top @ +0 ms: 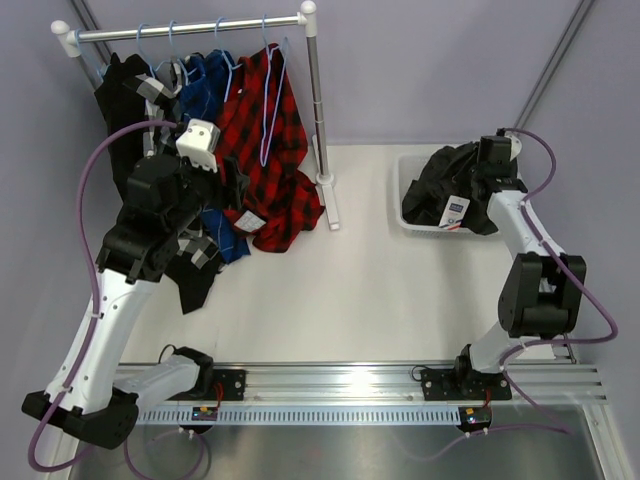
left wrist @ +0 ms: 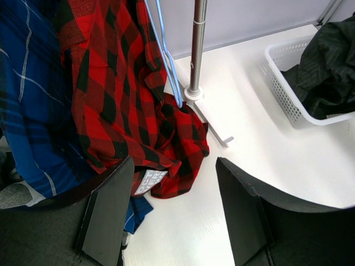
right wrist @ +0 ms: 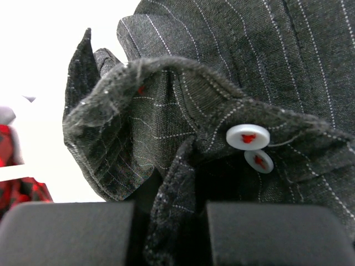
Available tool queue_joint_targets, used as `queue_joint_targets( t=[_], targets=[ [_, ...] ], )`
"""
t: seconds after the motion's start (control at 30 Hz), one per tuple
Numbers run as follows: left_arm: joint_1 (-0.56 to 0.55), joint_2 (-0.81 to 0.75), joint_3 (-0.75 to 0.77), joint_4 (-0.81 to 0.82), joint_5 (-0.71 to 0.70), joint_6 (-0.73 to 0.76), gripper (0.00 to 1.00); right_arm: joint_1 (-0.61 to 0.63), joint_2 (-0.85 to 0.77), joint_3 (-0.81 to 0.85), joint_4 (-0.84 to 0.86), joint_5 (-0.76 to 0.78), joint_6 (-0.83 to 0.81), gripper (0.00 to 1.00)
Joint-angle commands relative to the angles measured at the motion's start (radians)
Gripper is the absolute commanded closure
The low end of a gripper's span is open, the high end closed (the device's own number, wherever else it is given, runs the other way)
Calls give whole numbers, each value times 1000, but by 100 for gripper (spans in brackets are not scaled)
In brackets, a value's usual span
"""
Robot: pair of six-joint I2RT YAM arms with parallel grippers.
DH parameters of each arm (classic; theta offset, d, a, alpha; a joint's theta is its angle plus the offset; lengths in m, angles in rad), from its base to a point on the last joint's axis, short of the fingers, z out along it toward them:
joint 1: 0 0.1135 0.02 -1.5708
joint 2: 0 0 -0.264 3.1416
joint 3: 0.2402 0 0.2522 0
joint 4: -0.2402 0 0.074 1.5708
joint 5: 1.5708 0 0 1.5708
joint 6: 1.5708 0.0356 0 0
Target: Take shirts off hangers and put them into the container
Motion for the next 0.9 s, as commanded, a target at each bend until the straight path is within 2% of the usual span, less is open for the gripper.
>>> queue_joint_targets(
  t=[0.0,0.2,0.33,0.37,0.4,0.5,0.53,0.63,0.73,0.8,0.87],
  targets=[
    [1,-31,-3,32,21,-8,35,-38,105,121,-83,-138,-11,100],
    [1,-38,-9,32,27,-22,34,-44,308,327,-261,-180,1,100],
    [1,-47,-16,33,30,-25,34,-44,462,502,-492,-174,-20,92],
    [1,-50,-16,33,30,-27,34,-44,475,534,-514,-172,-22,88],
    [1,-51,-16,32,31,-28,34,-44,476,537,-528,-149,-23,75],
    [1,-58,-6,32,33,-36,33,-44,423,507,-532,-108,-35,52],
    [1,-58,-4,32,33,-38,31,-44,400,499,-527,-108,-39,38],
    [1,-56,10,32,21,-41,29,-44,285,493,-541,-108,-72,24],
    [1,-47,29,32,8,-50,26,-44,179,481,-544,-85,-98,17],
    [1,-39,43,32,-1,-59,22,-44,132,477,-547,-97,-115,6],
    [1,-25,68,32,-8,-67,19,-44,64,488,-576,-102,-128,2]
  ],
)
